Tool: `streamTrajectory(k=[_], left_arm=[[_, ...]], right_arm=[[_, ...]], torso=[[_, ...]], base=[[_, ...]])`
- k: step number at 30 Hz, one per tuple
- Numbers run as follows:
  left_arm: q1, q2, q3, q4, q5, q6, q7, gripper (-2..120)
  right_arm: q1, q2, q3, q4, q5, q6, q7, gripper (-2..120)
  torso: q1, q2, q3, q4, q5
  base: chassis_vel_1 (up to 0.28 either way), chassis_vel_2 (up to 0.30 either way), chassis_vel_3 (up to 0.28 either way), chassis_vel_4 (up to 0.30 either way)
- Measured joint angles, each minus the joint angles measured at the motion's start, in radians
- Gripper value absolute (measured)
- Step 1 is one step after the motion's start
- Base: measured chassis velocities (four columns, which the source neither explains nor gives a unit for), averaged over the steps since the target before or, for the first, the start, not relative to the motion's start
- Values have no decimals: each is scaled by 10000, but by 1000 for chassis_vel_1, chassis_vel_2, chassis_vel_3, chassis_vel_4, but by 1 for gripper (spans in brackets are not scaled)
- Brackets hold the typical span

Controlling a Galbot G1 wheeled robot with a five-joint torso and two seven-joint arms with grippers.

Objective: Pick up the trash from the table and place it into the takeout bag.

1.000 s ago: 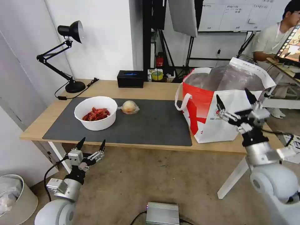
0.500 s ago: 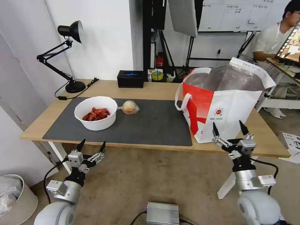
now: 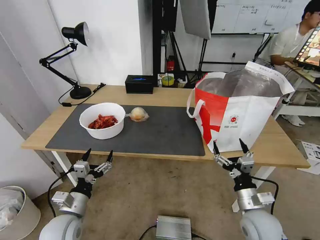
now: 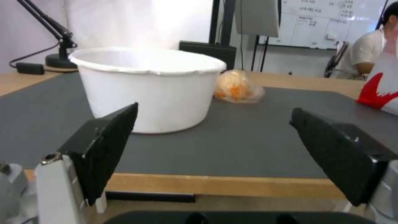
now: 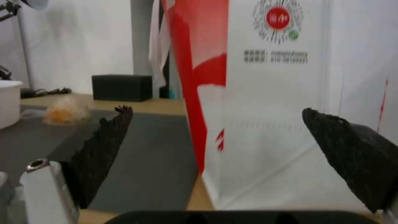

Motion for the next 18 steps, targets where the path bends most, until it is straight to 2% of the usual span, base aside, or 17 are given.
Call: streamTrajectory(k=[8, 18], left_arm=[[222, -153, 14, -12, 206, -18, 7, 100], [248, -289, -36, -20, 320, -36, 18, 100]], right_arm=[[-354, 418, -272, 100, -136, 11, 2, 100], [-255, 370, -307, 29, -75, 30, -3, 100]], torso=[[0, 0, 0, 0, 0], [0, 0, 0, 0, 0]], base=[[0, 0, 0, 0], [0, 0, 0, 0]])
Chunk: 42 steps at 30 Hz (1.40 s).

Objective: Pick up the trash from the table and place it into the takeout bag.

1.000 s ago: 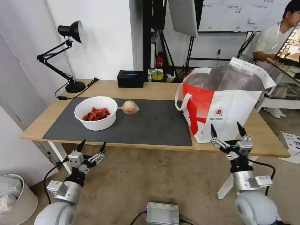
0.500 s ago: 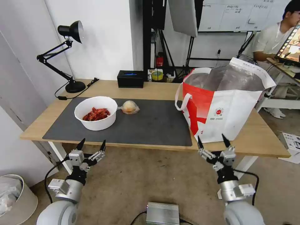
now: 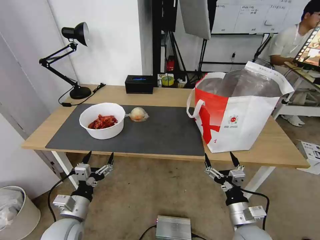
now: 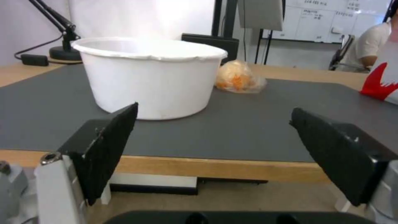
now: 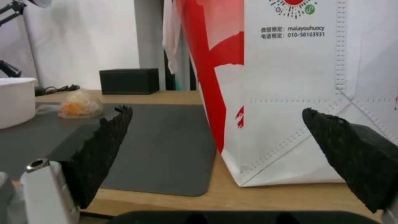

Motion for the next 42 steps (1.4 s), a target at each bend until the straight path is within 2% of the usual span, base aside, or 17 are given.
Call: streamTrajectory(k=[10, 18, 24, 25, 31, 32, 35, 42], left_arm=[[250, 67, -244, -98, -6, -14, 6, 100], [534, -252, -437, -210, 120, -65, 11, 100], [842, -667, -771, -290, 306, -180, 12, 100], [842, -667, -771, -290, 306, -180, 12, 100], [1044, -965, -1121, -424, 354, -240, 21, 100], [1044, -965, -1121, -424, 354, -240, 21, 100], [1168, -1045, -1261, -494, 354, -244, 21, 100], [1257, -1173, -1341, -524, 380, -253, 23, 100]], right_arm=[[455, -263, -337, 49, 368, -214, -54, 100], [1834, -922, -1431, -114, 1160, -552, -195, 100], [3987, -1502, -2837, -850, 2098, -895, -55, 100], [3987, -1502, -2837, -850, 2098, -895, -55, 100], [6510, -1647, -4363, -2017, 2934, -1202, 187, 100], [6510, -1647, -4363, -2017, 2934, -1202, 187, 100], [8059, -1359, -5369, -3061, 3317, -1357, 312, 100], [9705, -733, -6231, -4447, 3527, -1571, 608, 100]], torso=[[0, 0, 0, -1, 0], [0, 0, 0, 0, 1], [0, 0, 1, 1, 1], [0, 0, 1, 1, 1], [1, 0, 2, 3, -1], [1, 0, 2, 3, -1], [1, -1, 2, 1, 1], [1, -1, 3, 0, 0]], base=[[0, 0, 0, 0], [0, 0, 0, 0], [0, 0, 0, 0], [0, 0, 0, 0], [0, 0, 0, 0], [0, 0, 0, 0], [0, 0, 0, 0], [0, 0, 0, 0]])
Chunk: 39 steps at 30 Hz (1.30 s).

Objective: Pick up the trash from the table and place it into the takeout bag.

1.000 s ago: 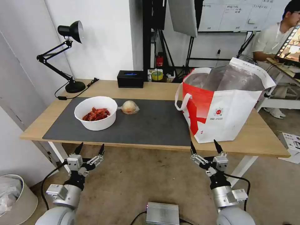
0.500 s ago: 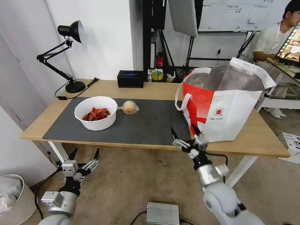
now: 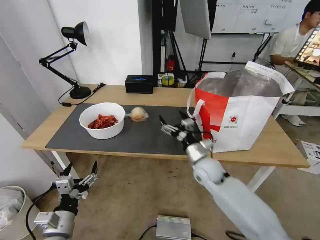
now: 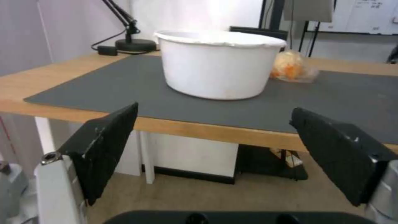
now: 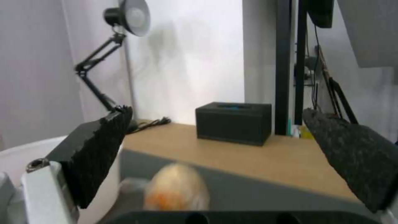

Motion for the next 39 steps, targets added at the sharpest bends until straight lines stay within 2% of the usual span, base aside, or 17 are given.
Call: streamTrajectory(k=[1, 3, 9, 11, 13, 14, 17, 18, 21, 25, 34, 39], left_arm=[[12, -46, -30, -1, 12, -2, 0, 100], [19, -61, -40, -3, 13, -2, 1, 100], [83, -109, -100, -130, 20, -3, 4, 100], [85, -108, -105, -136, 20, -2, 4, 100], [110, -103, -142, -169, 20, -2, 3, 100], [110, -103, -142, -169, 20, -2, 3, 100], [170, -87, -164, -208, 17, -3, 3, 100], [170, -87, -164, -208, 17, -3, 3, 100], [200, -52, -193, -249, -19, -3, 2, 100], [219, -23, -181, -272, -42, -3, 3, 100], [223, 67, -122, -279, -60, -2, 10, 100], [190, 137, -92, -217, -71, -2, 17, 100]], right_arm=[[663, 273, -256, -564, 99, -89, 120, 100], [940, 386, -358, -809, 128, -115, 142, 100], [2789, 1470, -924, -2851, 358, -515, 126, 100], [2882, 1538, -951, -2969, 380, -559, 114, 100], [3430, 2014, -1054, -3769, 444, -813, 33, 100], [3430, 2014, -1054, -3769, 444, -813, 33, 100], [3989, 2690, -1108, -4716, 527, -1103, -82, 100], [3989, 2690, -1108, -4716, 527, -1103, -82, 100], [4437, 3476, -1222, -5716, 639, -1426, -192, 100], [4717, 4046, -1198, -6592, 555, -1806, -199, 100], [4830, 4141, -1260, -7336, 381, -2412, -233, 100], [4793, 4127, -1458, -7612, 391, -2835, -905, 100]], torso=[[0, 0, 0, 3, -2], [0, 0, 0, 2, -2], [0, 0, 0, 1, -1], [1, 0, 0, 1, -2], [0, 1, -2, 0, -2], [0, 1, -2, 0, -2], [1, 1, -1, 2, -2], [1, 1, -1, 2, -2], [0, 1, -2, 2, -3], [0, 1, -3, 3, -1], [0, 1, -2, -1, 0], [0, 1, -2, 0, 0]], base=[[0, 0, 0, 0], [0, 0, 0, 0], [0, 0, 0, 0], [0, 0, 0, 0], [0, 0, 0, 0], [0, 0, 0, 0], [0, 0, 0, 0], [0, 0, 0, 0], [0, 0, 0, 0], [0, 0, 0, 0], [0, 0, 0, 0], [0, 0, 0, 0]])
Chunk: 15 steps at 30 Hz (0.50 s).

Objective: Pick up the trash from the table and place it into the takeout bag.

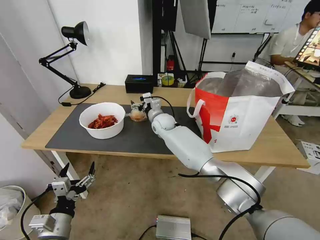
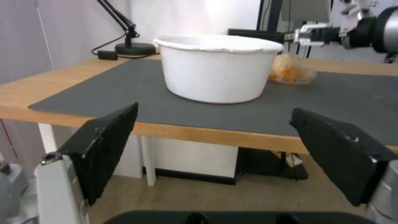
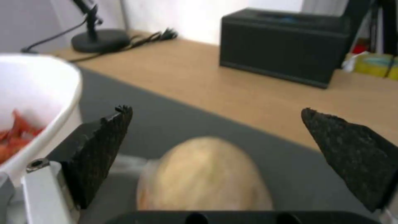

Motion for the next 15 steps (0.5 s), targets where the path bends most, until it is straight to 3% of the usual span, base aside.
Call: streamTrajectory(k=[15], left_arm=[[-12, 25, 102, 141, 9, -8, 15, 100]], right_arm=[[-279, -2, -69, -474, -319, -44, -92, 100]], torso=[[-1, 0, 0, 0, 0]], base=[[0, 0, 0, 0]])
